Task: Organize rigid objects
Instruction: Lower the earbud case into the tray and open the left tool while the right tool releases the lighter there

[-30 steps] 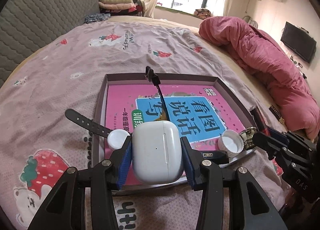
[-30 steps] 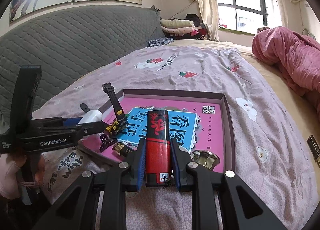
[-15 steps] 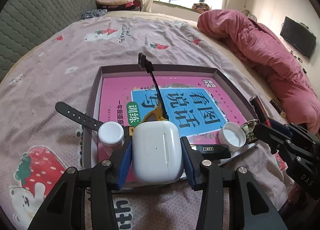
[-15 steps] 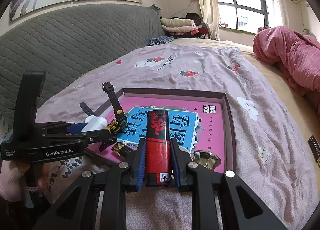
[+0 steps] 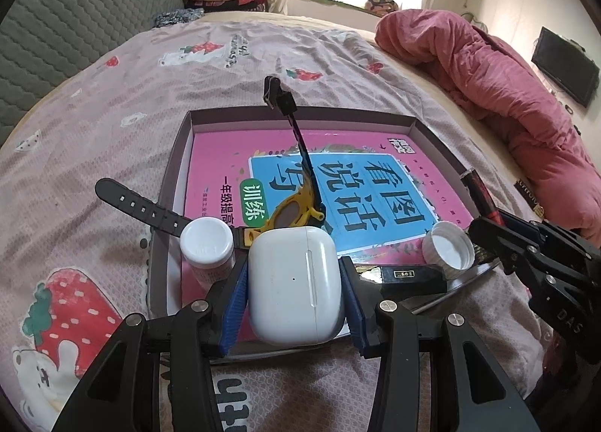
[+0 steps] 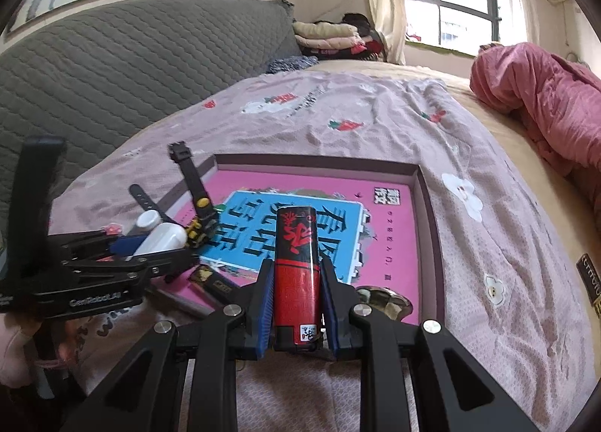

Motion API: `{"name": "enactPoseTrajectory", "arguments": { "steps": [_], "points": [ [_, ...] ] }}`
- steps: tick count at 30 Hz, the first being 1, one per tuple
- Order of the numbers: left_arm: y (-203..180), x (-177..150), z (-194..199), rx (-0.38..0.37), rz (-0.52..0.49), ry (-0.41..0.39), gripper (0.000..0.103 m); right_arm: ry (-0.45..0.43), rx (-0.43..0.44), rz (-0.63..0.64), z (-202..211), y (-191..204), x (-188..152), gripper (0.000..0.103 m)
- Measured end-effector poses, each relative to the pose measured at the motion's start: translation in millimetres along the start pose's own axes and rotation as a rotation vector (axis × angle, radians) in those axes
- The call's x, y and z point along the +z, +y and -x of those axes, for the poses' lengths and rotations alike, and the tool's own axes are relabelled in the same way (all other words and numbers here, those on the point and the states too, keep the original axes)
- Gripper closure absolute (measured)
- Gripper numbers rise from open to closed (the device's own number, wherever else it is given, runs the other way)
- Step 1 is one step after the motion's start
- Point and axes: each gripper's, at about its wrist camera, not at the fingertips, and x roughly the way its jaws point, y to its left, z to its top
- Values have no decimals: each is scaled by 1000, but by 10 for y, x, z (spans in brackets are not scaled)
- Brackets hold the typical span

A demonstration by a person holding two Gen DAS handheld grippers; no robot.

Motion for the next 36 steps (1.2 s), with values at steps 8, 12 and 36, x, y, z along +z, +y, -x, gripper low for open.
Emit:
{"name": "enactPoseTrajectory", "arguments": {
  "steps": [8,12,36],
  "points": [
    [22,17,-28,1,5,-2,55,51,-34,54,-163,71,-34,80],
    [35,26,-35,1,9,-3,55,59,-54,76,-205,96,-51,79],
    [40,43,-69,20,3,-15,55,78,-20,53,-233,79,-63,79]
  ]
}}
